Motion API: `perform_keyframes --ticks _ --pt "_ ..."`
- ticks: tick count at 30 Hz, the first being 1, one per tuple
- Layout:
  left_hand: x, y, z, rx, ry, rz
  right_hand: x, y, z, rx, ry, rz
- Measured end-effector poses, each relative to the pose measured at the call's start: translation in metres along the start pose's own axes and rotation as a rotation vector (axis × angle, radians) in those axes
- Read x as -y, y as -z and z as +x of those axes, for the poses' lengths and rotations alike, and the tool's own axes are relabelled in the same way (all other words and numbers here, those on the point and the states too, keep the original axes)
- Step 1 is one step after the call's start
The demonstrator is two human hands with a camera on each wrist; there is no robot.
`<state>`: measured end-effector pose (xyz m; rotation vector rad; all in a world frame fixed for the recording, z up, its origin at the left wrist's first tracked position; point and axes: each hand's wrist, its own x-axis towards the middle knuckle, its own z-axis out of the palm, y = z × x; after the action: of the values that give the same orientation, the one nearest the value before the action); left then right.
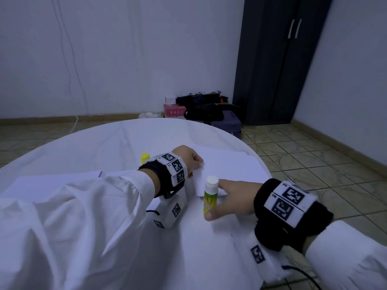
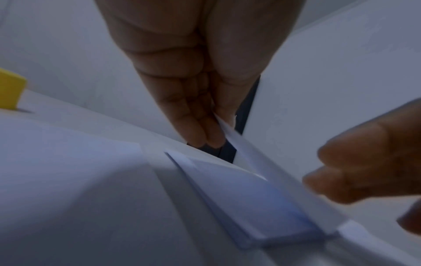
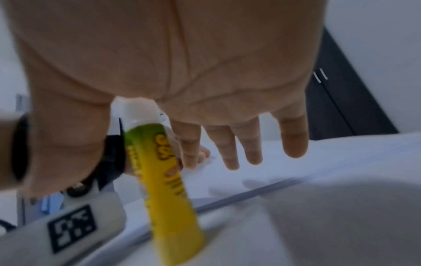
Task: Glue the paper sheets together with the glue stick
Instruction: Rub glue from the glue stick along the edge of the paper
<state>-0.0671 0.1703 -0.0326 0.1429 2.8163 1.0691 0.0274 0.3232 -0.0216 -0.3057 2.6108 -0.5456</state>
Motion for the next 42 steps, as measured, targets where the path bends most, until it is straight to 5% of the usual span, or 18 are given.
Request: perform_keyframes --ticks 12,19,26,34,42 --pt "0.034 0.051 -0.082 0.059 0.018 0.045 0.033 -0.008 -0.036 -0.365 -0.008 0.239" --pt "0.093 0.082 -0.169 0.216 0.063 0.207 0.065 -0.041 -0.039 -0.103 -0.014 -0.057" --pt "0.131 0.085 -0.219 0.314 0.132 0.524 0.097 -0.065 -0.037 -0.062 0.025 -0.264" --pt "0.140 0.082 -0.238 0.316 -0.111 0.815 0.107 -0.055 -0.031 -0.187 -0.087 0.139" --pt "0.138 0.076 -0.236 0.340 -0.159 0.955 0.149 -0.052 -0.016 -0.370 0.131 0.308"
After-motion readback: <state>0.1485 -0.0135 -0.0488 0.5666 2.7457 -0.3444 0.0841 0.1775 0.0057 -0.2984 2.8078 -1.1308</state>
